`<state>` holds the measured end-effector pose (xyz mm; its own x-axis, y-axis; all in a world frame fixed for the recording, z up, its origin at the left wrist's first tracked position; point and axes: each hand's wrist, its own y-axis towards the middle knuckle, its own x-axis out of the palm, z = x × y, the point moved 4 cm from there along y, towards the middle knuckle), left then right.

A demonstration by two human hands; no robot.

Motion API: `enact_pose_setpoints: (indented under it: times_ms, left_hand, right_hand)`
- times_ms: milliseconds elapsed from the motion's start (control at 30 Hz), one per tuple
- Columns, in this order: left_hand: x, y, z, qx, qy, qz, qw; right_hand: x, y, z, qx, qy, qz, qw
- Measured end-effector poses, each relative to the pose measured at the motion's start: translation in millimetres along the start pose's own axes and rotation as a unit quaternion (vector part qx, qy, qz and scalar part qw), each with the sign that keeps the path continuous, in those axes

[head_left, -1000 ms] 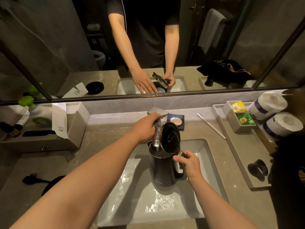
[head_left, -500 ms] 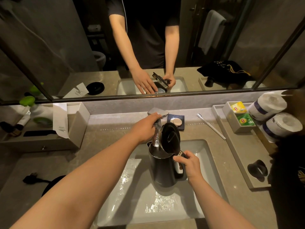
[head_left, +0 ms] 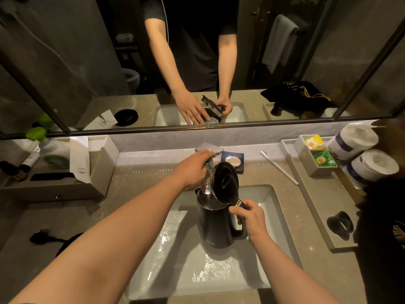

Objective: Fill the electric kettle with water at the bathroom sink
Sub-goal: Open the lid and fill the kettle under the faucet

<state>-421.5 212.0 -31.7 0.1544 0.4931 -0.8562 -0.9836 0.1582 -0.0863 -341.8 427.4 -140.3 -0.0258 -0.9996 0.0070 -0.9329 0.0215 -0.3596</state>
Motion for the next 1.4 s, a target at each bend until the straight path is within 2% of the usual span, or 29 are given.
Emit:
enact_pose_setpoints:
  times_ms: [933, 1167, 1300, 1367, 1400]
  left_hand:
    - [-1, -4, 2, -0.003, 0.021, -0.027, 0.999]
    - [6, -6, 5, 0.049, 0.1, -0.079, 0.991]
    - [2, -6, 2, 0.039, 0.061, -0.093, 0.993]
    - [-2, -7, 1, -0.018, -0.053, -0.071, 0.996]
    - [-4, -10, 2, -0.044, -0.128, -0.034, 0.99]
  right_hand:
    - [-4, 0, 4, -0.007, 0.012, 0.001, 1.0]
    - [-3, -1, 1, -0.008, 0.014, -0.014, 1.0]
    - [-6, -2, -1, -0.011, 0.013, -0.018, 1.0]
    - [-7, -5, -2, -0.013, 0.018, -0.019, 1.0]
    - [-9, -6, -2, -0.015, 0.022, -0.017, 1.0]
